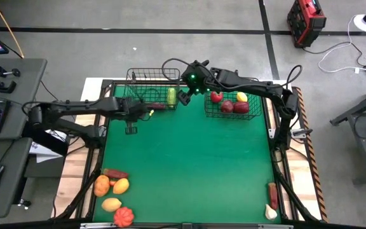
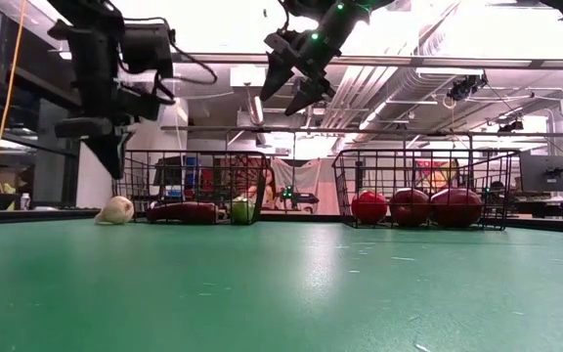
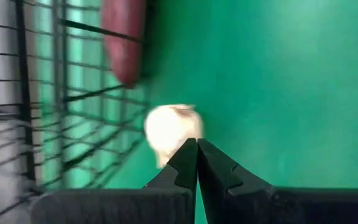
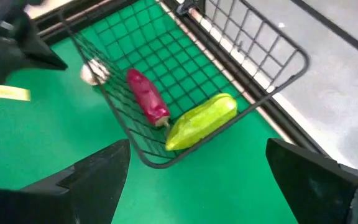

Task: Sort produce into baskets
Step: Put the left white garlic into the left wire basket

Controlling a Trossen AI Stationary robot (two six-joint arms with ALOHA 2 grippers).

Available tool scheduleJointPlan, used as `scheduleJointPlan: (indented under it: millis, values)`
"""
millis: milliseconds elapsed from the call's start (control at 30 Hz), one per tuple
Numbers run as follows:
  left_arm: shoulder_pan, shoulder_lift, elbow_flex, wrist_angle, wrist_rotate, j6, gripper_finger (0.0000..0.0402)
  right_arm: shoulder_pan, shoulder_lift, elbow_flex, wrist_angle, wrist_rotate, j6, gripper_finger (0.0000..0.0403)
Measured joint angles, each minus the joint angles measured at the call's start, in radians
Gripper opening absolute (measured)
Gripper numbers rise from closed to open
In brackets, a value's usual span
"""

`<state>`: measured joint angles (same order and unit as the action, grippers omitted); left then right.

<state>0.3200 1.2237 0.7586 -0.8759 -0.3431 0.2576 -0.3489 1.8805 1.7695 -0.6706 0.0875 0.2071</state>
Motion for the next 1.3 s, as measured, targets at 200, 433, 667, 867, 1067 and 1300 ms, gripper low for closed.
scheduleJointPlan:
  millis: [200,433,667,867,1067,1300]
  values:
    - [-0.01,-0.018,0.0,0.014,-0.092,0.094,0.0,0.0,0.0,0.0,-0.005,0.024,-0.008,0.0369]
    - [-0.01,-0.009,-0.082,0.126,-0.055,0.165,0.0,0.0,0.0,0.0,-0.005,0.024,-0.029,0.0369]
    - [-0.015,-0.01,-0.132,0.151,-0.18,0.209,0.0,0.0,0.0,0.0,-0.002,0.042,-0.03,0.0369]
    - [-0.019,-0.011,-0.141,0.261,-0.227,0.201,0.0,0.0,0.0,0.0,-0.001,0.042,-0.03,0.0369]
    - [0.005,-0.01,-0.202,0.305,-0.23,0.234,0.0,0.0,0.0,0.0,-0.001,0.042,-0.028,0.0369]
    - [0.007,-0.01,-0.219,0.341,-0.276,0.205,0.0,0.0,0.0,0.0,0.0,0.044,-0.025,0.0369]
